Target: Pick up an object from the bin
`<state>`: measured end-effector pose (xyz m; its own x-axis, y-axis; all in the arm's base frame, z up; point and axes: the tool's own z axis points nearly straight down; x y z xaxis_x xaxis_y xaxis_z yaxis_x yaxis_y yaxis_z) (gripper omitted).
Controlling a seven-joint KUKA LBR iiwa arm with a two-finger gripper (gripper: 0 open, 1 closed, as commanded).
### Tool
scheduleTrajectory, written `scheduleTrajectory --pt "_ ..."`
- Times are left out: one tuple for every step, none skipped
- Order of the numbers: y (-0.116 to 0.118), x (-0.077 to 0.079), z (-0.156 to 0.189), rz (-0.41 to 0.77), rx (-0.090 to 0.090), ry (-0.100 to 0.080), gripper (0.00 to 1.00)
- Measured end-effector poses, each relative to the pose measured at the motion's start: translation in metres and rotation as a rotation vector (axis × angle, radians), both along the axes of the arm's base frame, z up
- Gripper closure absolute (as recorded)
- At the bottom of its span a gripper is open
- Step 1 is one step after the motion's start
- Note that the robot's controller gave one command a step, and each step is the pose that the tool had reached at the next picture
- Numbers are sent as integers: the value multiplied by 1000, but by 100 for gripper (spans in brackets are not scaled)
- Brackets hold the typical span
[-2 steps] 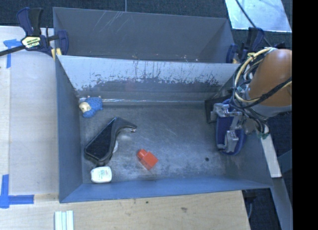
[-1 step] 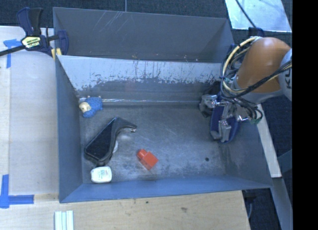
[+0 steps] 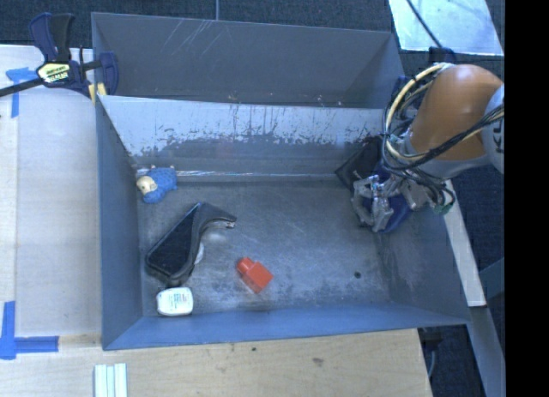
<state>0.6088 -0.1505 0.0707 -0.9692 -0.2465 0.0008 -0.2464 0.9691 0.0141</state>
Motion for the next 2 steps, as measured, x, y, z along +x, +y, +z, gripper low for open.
scheduleTrajectory --pt "0 2 58 -528 -13 -9 100" --pt "1 -10 133 -512 -14 -13 100"
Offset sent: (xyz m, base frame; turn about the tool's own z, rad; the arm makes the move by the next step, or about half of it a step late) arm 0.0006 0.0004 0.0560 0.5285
